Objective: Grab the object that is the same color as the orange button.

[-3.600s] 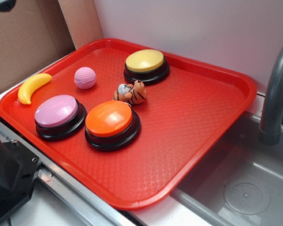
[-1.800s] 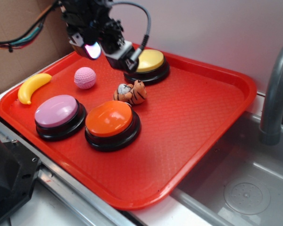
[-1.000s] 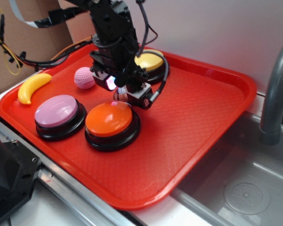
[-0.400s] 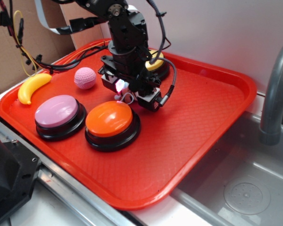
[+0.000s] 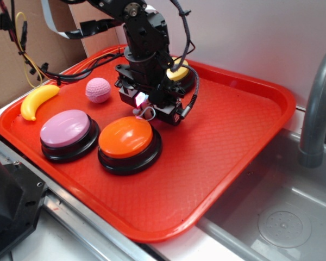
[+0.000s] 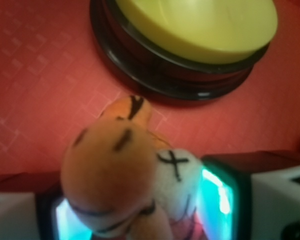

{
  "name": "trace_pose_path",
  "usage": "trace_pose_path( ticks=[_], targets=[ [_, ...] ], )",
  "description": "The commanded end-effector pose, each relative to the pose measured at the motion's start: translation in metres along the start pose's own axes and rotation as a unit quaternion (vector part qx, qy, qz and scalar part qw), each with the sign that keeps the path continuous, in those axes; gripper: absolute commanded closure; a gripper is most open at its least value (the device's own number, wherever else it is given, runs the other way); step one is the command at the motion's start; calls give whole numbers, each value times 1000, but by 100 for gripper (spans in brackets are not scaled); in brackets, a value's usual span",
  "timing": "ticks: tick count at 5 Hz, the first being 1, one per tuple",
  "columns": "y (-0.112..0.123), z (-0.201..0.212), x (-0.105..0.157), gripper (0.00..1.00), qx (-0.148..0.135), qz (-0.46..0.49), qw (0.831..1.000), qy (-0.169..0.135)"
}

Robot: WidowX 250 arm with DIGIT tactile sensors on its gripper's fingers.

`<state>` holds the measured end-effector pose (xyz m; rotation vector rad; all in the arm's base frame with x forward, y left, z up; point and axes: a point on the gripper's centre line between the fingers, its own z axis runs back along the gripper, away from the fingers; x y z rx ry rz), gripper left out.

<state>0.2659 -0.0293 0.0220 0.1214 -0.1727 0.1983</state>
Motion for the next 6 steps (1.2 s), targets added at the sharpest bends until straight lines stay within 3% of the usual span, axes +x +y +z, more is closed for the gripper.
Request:
trace_pose_path(
  ticks=[1, 3, 4, 5, 6],
  targets=[
    [8, 23, 7, 100, -18, 27, 999, 2],
    [3, 84, 7, 100, -67, 38, 997, 31],
    [12, 121, 1, 100, -97, 49, 994, 29],
    [23, 150, -7, 100, -126, 70, 989, 7],
    [43, 172, -16, 100, -142, 79, 987, 5]
  ],
)
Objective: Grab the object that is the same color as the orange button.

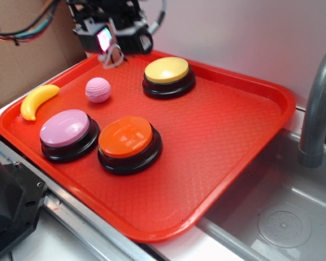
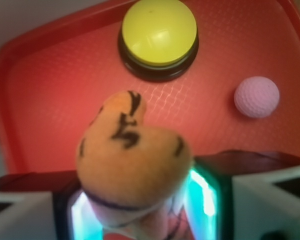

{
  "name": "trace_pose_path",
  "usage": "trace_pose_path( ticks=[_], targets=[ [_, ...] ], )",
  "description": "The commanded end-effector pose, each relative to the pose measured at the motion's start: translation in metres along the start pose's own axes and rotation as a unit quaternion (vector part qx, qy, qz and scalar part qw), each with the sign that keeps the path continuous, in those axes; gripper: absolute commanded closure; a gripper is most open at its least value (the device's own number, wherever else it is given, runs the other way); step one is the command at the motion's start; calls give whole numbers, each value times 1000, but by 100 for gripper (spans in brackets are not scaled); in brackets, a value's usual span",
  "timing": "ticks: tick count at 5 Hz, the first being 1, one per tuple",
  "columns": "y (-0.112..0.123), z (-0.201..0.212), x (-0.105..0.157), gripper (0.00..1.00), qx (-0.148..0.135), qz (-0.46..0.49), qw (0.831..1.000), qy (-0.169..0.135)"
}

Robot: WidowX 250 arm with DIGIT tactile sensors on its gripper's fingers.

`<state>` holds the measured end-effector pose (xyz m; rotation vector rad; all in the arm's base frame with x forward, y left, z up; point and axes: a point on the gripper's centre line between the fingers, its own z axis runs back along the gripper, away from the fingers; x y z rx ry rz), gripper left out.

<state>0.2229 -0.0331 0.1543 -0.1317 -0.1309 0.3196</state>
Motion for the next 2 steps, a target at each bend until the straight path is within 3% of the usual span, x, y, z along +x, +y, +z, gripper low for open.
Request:
trace_pose_path(
  ticks=[1, 2],
  targets=[
    [24, 52, -5, 100, -24, 29, 998, -58],
    [21, 45, -8, 100, -14, 53, 996, -64]
  ],
)
